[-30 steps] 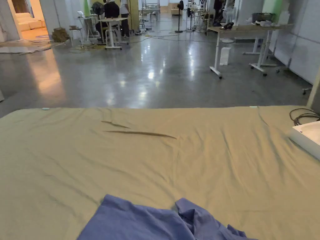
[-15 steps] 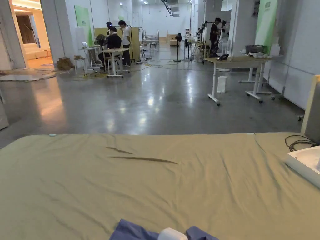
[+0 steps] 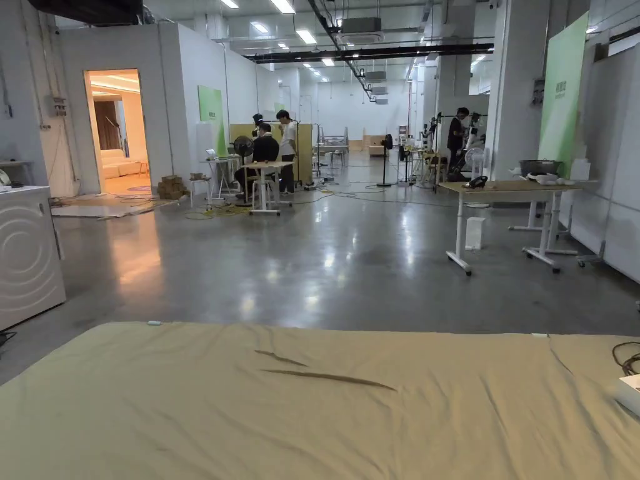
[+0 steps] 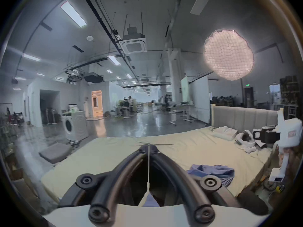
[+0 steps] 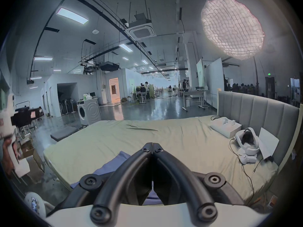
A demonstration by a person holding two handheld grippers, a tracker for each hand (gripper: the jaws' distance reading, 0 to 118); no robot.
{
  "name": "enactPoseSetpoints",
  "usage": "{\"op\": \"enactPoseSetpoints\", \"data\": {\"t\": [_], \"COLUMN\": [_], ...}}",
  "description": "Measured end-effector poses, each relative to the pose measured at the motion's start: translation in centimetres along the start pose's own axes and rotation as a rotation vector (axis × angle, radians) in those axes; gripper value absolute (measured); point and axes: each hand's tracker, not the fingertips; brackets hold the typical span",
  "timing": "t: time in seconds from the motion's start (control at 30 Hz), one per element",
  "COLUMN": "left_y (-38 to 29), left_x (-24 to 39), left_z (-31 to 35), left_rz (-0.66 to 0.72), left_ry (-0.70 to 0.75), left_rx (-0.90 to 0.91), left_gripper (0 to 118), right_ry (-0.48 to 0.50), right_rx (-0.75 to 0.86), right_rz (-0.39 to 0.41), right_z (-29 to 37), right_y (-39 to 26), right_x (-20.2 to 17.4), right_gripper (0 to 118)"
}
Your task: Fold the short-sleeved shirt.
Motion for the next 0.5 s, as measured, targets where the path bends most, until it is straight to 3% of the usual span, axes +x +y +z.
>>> {"op": "enactPoseSetpoints", "data": {"t": [0.17, 0.5], "left_y": [-1.0, -1.4], "left_x": [-1.0, -0.3], "left_z": [1.0, 0.3], "left_rz": [0.040, 0.099], "left_ry": [-0.015, -0.012], "left_rx": [-0.035, -0.088], "left_gripper": [1, 1], "right_ry": [-0.075, -0.058], "right_rx": [0.002, -0.007], "right_rz": [0.026, -0.022], "right_z": [0.4, 1.2], "right_y": [-0.1, -0.7], "right_x": [0.2, 1.5], "right_gripper": [0, 0]}}
